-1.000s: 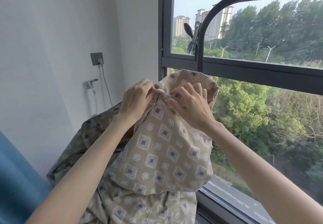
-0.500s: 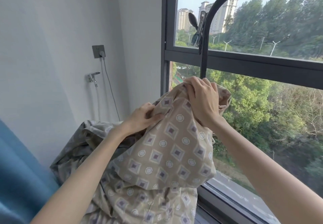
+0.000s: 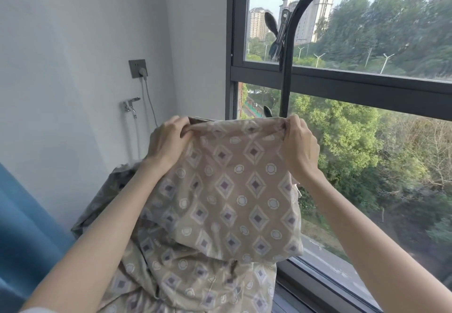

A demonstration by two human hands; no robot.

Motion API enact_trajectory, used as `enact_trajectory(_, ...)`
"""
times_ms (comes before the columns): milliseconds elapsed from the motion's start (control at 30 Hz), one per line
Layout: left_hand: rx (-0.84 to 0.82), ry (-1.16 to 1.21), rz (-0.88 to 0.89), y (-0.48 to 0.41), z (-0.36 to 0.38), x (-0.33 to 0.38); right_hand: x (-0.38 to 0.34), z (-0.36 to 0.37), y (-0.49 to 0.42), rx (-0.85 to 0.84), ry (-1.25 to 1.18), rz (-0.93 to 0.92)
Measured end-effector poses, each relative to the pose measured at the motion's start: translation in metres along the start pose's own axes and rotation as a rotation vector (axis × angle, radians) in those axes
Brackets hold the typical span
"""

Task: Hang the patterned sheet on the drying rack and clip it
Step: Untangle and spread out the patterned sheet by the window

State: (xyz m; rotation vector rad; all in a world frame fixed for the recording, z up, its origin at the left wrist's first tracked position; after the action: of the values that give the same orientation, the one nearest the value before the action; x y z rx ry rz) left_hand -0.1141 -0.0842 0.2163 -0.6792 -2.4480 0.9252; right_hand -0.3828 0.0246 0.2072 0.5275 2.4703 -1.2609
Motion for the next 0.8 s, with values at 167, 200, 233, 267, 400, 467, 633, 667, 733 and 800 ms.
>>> enact_trajectory(167,0.043,-0.04,0.083,-0.022,-0.014,0.034,-0.026,0.016,0.007,-0.278,0.031,-0.172)
enact_trajectory(200,0.039,-0.049,0.091,-0.023,-0.012,0.038,-0.042,0.015,0.013,-0.289,0.013,-0.253)
enact_trajectory(233,0.033,-0.052,0.098,-0.022,-0.009,0.041,-0.057,0.015,0.018,-0.298,-0.014,-0.311)
enact_trajectory(267,0.026,-0.054,0.107,-0.021,-0.007,0.043,-0.07,0.016,0.024,-0.307,-0.034,-0.353)
enact_trajectory(400,0.011,-0.022,0.145,-0.012,-0.003,0.044,-0.094,0.025,0.031,-0.337,-0.118,-0.439)
enact_trajectory(467,-0.045,0.026,0.172,-0.007,0.004,0.033,-0.092,0.024,0.027,-0.302,-0.2,-0.45)
enact_trajectory(633,-0.423,0.24,0.131,0.019,0.054,0.012,-0.092,0.003,0.022,-0.129,-0.272,-0.463)
enact_trajectory(667,-0.483,0.288,0.102,0.022,0.063,0.009,-0.091,0.0,0.023,-0.112,-0.29,-0.461)
enact_trajectory(733,-0.592,0.341,0.072,0.03,0.077,0.002,-0.088,-0.006,0.026,-0.086,-0.324,-0.458)
enact_trajectory(800,-0.653,0.358,0.044,0.037,0.084,-0.002,-0.082,-0.011,0.026,-0.059,-0.346,-0.45)
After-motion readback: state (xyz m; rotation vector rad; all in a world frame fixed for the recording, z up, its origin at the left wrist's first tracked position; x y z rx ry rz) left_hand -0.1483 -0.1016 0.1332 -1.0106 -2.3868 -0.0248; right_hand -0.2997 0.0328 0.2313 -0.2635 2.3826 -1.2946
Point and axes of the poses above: each hand's wrist, its own y-axis away from the middle knuckle, its own z-axis out of the palm, x = y × z, the point moved 8 cm from there along -y, towards the middle knuckle, and after that the axes turned 2 degrees about x, right-handed, at the moved point
